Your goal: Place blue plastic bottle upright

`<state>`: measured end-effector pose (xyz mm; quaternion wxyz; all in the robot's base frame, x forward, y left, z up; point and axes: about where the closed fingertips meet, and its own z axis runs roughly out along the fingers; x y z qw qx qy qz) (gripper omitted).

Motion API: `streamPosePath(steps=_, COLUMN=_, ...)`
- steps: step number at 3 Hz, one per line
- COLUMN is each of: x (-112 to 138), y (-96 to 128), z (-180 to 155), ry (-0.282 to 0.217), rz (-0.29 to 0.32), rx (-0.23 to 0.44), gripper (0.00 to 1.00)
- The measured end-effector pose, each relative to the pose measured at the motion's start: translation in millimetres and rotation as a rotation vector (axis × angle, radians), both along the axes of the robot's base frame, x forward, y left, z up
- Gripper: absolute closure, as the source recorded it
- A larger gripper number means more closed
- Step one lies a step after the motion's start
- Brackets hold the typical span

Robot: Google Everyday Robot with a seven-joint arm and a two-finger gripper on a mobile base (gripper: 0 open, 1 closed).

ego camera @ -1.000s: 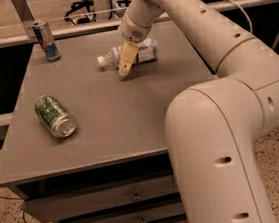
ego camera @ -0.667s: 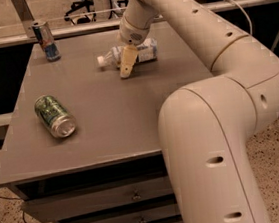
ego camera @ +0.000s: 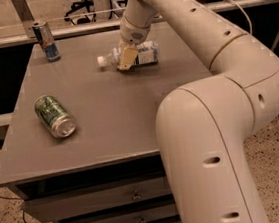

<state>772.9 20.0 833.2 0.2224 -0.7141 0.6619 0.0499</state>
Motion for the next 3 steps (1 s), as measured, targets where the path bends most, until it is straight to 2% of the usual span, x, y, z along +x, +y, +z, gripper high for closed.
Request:
streamPosePath(steps=1, x=-0.1, y=0.0, z=0.4, ry=0.0, rz=0.0, rx=0.0, gripper=0.87)
streamPosePath(steps=2, x=-16.1, y=2.6, z=38.1, ry=-0.034, rz=0.032, rx=0.088, gripper=1.0)
streamPosePath(steps=3, x=-34.6, y=-0.8, z=78.2, ry=-0.042, rz=0.04, rx=0.231, gripper=1.0)
